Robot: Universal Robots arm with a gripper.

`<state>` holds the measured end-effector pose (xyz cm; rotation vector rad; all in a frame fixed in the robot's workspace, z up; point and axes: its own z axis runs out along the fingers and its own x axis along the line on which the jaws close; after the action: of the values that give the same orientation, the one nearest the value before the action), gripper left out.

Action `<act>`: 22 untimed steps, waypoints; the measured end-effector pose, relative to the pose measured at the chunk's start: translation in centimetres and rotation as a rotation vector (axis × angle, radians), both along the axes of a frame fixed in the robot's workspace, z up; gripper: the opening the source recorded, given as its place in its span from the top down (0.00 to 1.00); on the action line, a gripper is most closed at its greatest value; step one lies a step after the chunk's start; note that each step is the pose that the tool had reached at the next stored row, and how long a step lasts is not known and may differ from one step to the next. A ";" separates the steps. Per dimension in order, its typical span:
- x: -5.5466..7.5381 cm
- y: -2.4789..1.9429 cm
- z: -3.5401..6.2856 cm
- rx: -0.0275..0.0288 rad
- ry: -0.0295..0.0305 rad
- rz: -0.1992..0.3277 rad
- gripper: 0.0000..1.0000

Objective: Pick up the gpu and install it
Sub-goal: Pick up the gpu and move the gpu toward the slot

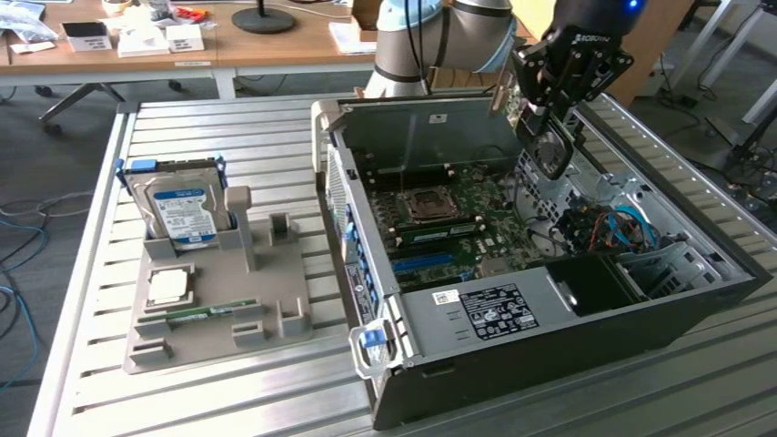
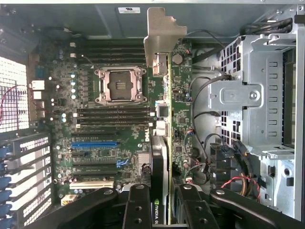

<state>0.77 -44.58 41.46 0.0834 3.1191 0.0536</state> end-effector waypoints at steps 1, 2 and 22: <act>0.0 0.00 0.00 0.0000 0.0000 0.000 0.73; 0.0 0.00 0.00 0.0001 0.0000 0.000 0.73; 1.3 0.00 0.00 0.0000 0.0000 0.000 0.73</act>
<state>2.07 -44.58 41.46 0.0834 3.1191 0.0536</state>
